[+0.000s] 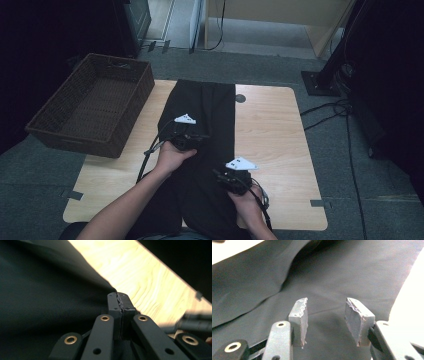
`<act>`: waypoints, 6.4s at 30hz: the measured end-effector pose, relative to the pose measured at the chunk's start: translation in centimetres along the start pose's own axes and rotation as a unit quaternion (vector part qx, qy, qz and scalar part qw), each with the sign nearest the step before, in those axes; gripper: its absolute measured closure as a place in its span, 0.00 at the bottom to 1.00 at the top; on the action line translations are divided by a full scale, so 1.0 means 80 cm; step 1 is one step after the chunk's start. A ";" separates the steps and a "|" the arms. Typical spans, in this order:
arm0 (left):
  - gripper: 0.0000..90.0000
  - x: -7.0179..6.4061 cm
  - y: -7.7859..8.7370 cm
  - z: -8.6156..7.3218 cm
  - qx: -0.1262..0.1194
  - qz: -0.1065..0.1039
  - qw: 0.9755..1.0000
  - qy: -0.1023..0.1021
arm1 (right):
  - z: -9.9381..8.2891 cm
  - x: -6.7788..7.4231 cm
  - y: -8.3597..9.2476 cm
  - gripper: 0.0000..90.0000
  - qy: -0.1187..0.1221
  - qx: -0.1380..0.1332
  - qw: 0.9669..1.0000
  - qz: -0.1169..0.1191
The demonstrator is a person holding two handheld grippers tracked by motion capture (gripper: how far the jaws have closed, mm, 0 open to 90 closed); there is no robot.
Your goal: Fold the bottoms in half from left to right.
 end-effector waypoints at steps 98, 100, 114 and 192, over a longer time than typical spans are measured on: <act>0.71 -0.004 0.067 -0.051 0.038 0.006 0.998 -0.053 | 0.120 -0.033 -0.153 0.99 0.009 0.042 0.998 -0.034; 0.71 0.009 0.079 -0.034 0.030 0.023 0.998 -0.053 | 0.123 -0.038 -0.142 0.99 0.003 0.034 0.999 -0.035; 0.71 0.114 0.000 -0.004 0.006 0.104 0.994 0.013 | 0.125 -0.068 -0.093 0.99 -0.030 -0.001 0.999 -0.032; 0.71 0.118 0.017 -0.028 0.032 0.126 0.991 -0.004 | 0.041 -0.033 -0.021 0.73 0.023 0.015 0.999 0.023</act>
Point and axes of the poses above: each handheld gripper's, and its own axes: y roughly backward along the jaws, z roughly out of its top, x roughly to its left, the point moved 4 cm from there along -y, roughly forward along the jaws, and after that the axes turned 3 degrees about -x, right-handed, at the moved point
